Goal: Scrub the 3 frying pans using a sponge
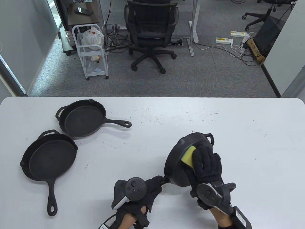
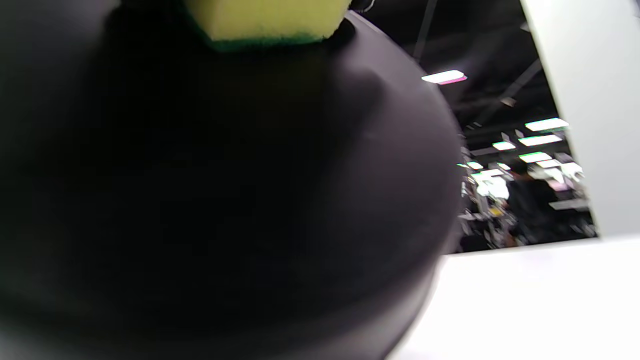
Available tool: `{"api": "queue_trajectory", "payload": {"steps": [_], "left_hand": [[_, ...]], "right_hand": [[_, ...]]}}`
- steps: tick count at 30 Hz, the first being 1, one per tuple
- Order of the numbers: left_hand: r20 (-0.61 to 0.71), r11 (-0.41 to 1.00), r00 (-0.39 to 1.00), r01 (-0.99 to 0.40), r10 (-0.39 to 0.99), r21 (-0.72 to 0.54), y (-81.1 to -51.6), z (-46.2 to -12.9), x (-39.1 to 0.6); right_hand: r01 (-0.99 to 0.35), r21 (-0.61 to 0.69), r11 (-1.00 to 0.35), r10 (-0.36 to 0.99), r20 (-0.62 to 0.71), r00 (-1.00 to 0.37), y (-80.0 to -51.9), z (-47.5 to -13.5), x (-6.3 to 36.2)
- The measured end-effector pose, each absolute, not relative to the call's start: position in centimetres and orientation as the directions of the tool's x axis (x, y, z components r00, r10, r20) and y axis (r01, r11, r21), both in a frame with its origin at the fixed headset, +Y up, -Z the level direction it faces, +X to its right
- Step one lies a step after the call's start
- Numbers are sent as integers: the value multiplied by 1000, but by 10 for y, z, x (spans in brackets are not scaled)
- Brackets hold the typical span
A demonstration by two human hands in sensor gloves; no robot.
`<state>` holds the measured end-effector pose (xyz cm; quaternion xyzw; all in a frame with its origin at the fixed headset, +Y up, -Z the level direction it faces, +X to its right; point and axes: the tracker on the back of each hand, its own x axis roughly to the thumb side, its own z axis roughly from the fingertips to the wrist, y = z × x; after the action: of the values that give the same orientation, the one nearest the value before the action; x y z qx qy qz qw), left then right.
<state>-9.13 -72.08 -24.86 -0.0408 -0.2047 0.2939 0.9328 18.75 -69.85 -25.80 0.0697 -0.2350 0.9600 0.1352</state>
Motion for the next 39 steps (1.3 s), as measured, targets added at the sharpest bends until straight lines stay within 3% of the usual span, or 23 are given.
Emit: {"api": "queue_trajectory", "payload": {"steps": [3, 9, 13, 19, 24, 29, 39], "left_hand": [[336, 795, 725, -582, 602, -169, -719, -249, -96], [187, 692, 670, -716, 718, -91, -721, -253, -108], [80, 726, 724, -688, 685, 11, -716, -267, -109], [-23, 728, 728, -686, 685, -23, -717, -304, -95], [-118, 789, 803, -596, 584, -152, -731, -339, -63], [-172, 852, 870, -489, 462, -185, -740, -365, -46], [-208, 915, 929, -347, 305, -207, -761, -380, -39]], "right_hand": [[-280, -391, -877, 259, 106, -960, -706, -269, 208], [-268, -247, -931, 264, 50, -963, -717, -284, 218], [-255, -186, -949, 252, 44, -967, -723, -287, 215], [-269, -142, -953, 265, 49, -963, -725, -287, 211], [-273, -100, -957, 271, 31, -962, -729, -290, 216], [-332, -85, -939, 334, -7, -943, -729, -294, 229], [-361, -82, -929, 362, -5, -932, -730, -295, 233]]}}
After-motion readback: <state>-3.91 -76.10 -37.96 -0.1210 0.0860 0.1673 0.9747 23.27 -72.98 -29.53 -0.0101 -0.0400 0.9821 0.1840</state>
